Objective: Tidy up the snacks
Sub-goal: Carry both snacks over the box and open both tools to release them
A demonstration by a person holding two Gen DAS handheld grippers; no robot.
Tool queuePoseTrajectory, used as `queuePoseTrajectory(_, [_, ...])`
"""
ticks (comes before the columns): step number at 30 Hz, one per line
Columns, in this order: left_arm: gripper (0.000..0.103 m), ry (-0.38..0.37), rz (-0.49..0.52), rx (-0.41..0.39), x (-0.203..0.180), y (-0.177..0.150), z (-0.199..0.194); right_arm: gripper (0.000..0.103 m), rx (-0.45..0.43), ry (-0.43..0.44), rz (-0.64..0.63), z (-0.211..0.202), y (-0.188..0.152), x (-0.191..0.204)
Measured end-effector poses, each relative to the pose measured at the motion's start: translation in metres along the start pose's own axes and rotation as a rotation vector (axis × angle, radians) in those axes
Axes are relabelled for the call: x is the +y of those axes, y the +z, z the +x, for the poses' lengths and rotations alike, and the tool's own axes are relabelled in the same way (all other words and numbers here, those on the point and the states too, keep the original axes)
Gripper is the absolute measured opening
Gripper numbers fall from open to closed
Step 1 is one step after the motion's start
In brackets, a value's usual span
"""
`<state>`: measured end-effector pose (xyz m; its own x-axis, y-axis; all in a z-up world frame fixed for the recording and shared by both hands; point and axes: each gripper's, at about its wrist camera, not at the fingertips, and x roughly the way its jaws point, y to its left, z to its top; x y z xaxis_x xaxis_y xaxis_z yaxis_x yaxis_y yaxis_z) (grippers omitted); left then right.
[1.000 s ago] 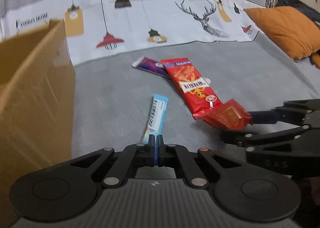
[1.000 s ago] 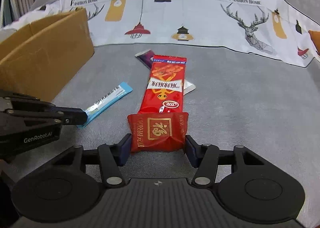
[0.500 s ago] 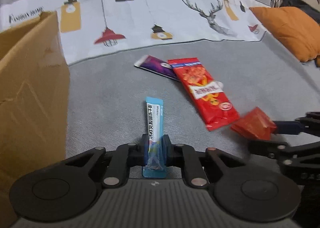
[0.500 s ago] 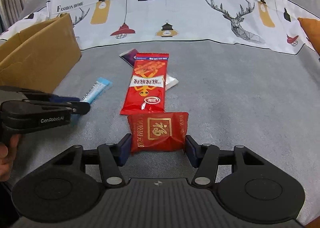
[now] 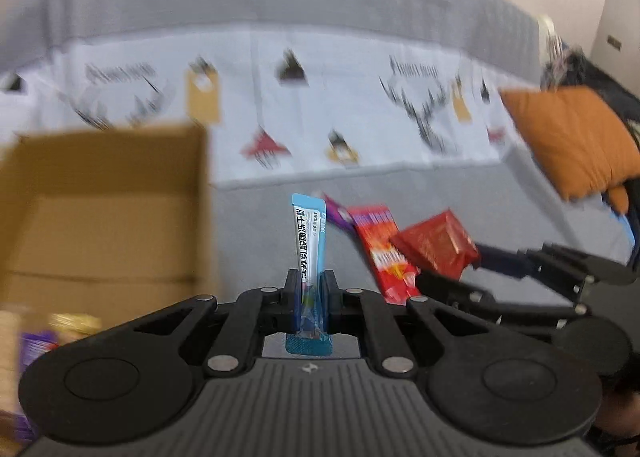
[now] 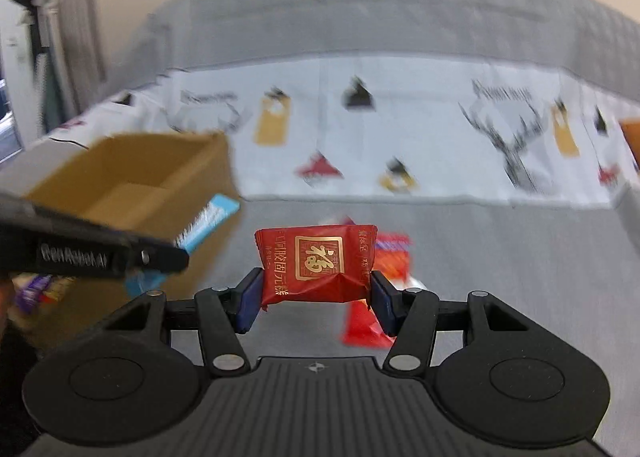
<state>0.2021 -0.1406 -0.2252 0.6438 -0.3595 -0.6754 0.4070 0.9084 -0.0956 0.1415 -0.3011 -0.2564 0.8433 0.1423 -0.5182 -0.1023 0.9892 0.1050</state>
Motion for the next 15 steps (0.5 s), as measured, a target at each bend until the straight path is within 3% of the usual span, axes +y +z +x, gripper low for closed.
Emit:
queuePoseTrajectory(9, [0.011, 0.108, -0.040, -0.227, 0.057, 0.023, -0.142, 0.058, -0.182, 0.164, -0.045, -0.058, 0.079, 0.102])
queuePoseTrajectory(15, [0.011, 0.185, -0.026, -0.327, 0.080, 0.024, -0.198, 0.058, -0.251, 0.247, -0.083, -0.077, 0.109, 0.153])
